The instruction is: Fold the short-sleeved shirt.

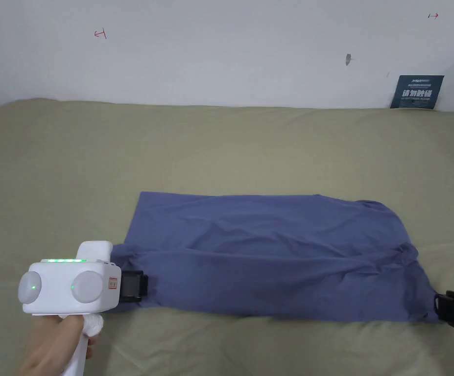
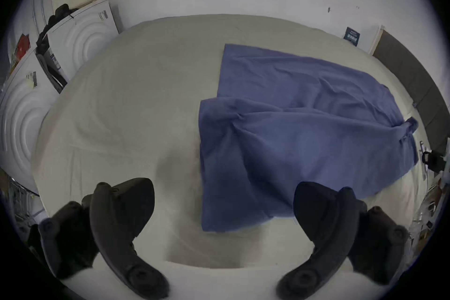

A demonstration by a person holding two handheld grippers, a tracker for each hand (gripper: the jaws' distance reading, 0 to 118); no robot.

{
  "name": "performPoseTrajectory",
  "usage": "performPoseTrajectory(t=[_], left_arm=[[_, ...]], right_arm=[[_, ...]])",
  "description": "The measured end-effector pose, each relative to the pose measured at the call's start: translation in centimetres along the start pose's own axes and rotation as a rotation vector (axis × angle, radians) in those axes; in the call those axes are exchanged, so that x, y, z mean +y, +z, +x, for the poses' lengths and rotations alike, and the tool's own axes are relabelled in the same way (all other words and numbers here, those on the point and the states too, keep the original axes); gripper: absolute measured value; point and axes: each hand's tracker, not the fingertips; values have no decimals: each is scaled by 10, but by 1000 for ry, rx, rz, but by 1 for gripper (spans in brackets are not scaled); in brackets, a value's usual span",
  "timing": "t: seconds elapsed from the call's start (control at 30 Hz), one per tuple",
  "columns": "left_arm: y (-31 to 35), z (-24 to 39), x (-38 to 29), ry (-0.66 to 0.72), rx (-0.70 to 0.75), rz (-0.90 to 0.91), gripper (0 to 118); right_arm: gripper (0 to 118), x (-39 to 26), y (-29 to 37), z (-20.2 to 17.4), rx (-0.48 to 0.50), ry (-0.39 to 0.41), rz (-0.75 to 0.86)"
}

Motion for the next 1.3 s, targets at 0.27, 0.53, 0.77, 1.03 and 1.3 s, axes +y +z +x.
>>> performPoseTrajectory(t=[0.27, 0.53, 0.77, 1.03, 1.3], left_arm=[[-24, 11, -2, 44, -10, -5, 11], [-24, 18, -6, -23, 22, 13, 10], [-15, 17, -9, -32, 33, 15, 9], [17, 11, -15, 0, -4, 41, 9], [49, 10, -58, -45, -27, 42, 9]], right_arm=[[62, 9, -28, -6, -11, 19, -17], [107, 2, -25, -14, -25, 29, -92], [12, -3, -34, -16, 16, 1, -58], [12, -9, 8, -12, 12, 9, -11], [12, -46, 44, 2, 7, 16, -22]])
